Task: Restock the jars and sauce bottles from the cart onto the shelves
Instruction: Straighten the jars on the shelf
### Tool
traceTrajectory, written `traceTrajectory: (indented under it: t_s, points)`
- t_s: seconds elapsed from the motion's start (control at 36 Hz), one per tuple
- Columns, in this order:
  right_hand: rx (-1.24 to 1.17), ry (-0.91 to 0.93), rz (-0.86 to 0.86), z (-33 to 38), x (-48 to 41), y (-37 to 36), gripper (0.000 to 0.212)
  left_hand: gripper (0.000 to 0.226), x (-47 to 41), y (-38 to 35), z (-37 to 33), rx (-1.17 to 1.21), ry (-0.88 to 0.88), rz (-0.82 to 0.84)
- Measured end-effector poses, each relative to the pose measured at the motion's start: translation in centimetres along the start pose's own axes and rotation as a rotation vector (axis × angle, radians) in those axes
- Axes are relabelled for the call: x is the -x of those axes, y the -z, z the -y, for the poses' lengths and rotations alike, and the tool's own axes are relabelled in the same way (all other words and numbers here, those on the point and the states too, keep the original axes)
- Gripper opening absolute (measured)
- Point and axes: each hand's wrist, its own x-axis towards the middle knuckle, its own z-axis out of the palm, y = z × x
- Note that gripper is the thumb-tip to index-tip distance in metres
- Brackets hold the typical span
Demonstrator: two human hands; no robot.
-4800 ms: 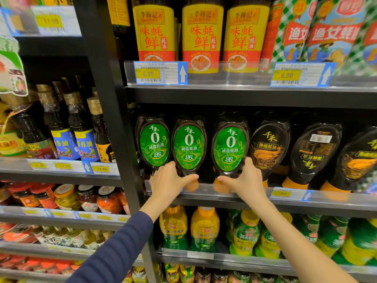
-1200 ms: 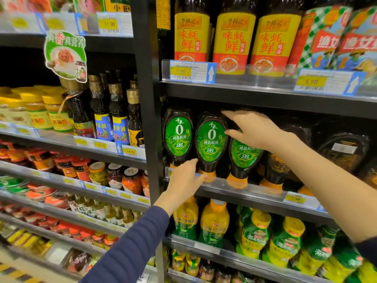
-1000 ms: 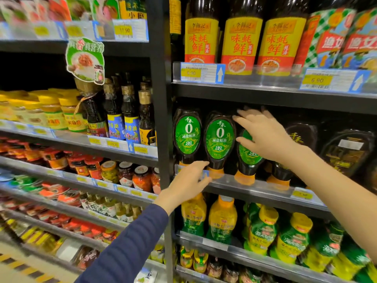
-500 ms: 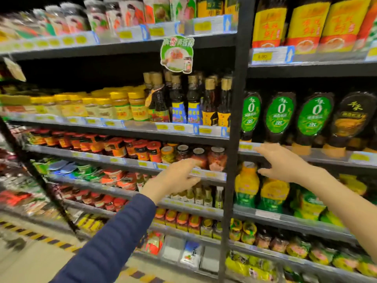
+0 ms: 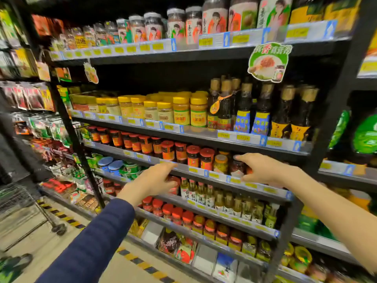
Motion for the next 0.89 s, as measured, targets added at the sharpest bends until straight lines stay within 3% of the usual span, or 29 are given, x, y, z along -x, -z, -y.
traceTrajectory:
  t_s: [0.33,0.53,0.69,0.89]
  points:
    - [-0.027,0.11,-0.033,4.5,-12.9,2.5,0.073,0.062,-7.7,4.4,8.5,-0.04,0.0,-0.049]
    - [-0.012,0.167,-0.176,6.4,-17.9,7.0,0.068,0.065,-12.7,7.5,11.8,-0.049,-0.045,-0.124]
    - [0.044,0.124,-0.338,6.6,-22.0,10.2,0.07,0.062,-18.6,10.4,13.1,-0.024,-0.208,-0.263]
    - [0.131,-0.103,-0.366,5.3,-24.8,12.2,0.065,0.068,-24.9,12.6,13.9,0.002,-0.457,-0.345]
